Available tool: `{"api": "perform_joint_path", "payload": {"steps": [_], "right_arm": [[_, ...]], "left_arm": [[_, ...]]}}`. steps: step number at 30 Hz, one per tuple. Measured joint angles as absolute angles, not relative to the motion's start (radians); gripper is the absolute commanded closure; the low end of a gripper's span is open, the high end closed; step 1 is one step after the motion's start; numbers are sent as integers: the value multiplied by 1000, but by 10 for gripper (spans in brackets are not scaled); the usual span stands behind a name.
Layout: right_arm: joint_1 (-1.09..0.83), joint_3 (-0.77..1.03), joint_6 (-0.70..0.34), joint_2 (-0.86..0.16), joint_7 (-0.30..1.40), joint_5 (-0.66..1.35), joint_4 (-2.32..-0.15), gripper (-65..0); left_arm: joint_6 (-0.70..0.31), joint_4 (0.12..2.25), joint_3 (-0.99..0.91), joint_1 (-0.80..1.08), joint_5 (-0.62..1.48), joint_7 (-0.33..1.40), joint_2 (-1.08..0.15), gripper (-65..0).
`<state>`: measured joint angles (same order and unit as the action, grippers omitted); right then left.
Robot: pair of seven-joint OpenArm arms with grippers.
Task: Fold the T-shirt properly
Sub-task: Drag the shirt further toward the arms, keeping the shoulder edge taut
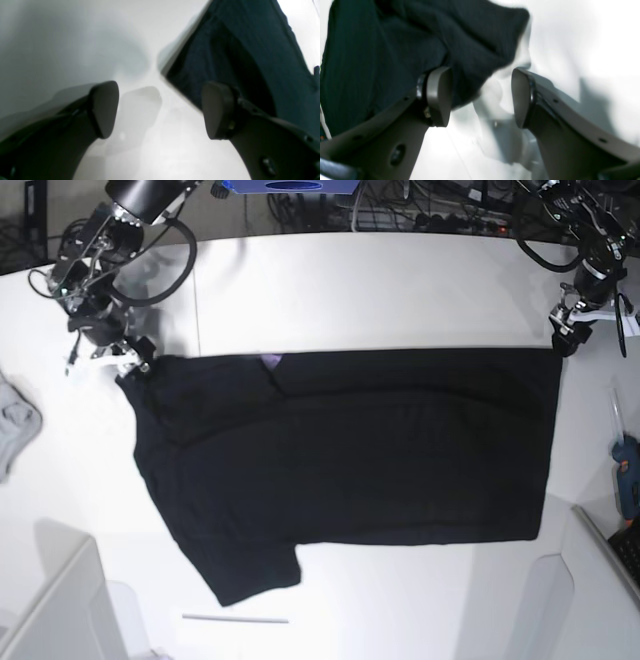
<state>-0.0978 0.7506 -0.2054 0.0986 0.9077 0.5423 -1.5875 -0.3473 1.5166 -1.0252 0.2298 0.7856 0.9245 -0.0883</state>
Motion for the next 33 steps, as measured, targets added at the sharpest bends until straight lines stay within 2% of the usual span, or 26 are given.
{"api": "perform_joint_path", "payload": {"steps": [8, 20, 21, 24, 27, 30, 33], "right_arm": [[-96, 746, -205, 97, 897, 547, -1573, -353], [-89, 746, -209, 97, 889, 550, -1561, -350], [-89, 746, -209, 97, 889, 550, -1561, -350], [-89, 746, -209, 97, 889, 550, -1561, -350], [-89, 746, -209, 97, 889, 550, -1561, -350], [-89, 746, -209, 97, 860, 550, -1557, -348], [-89, 746, -210, 97, 841, 555, -1544, -348]], "left_arm": [[-349, 1496, -950, 158, 635, 879, -86, -492], [-368, 1366, -952, 86, 659, 820, -103, -479], [-367, 1362, -952, 81, 658, 820, -103, -454], [-366, 1360, -914, 80, 651, 822, -105, -301], [-366, 1356, -884, 78, 654, 834, -100, -176], [-363, 1354, -883, 77, 654, 835, -95, -117], [-363, 1354, -883, 78, 652, 838, -95, -107]]}}
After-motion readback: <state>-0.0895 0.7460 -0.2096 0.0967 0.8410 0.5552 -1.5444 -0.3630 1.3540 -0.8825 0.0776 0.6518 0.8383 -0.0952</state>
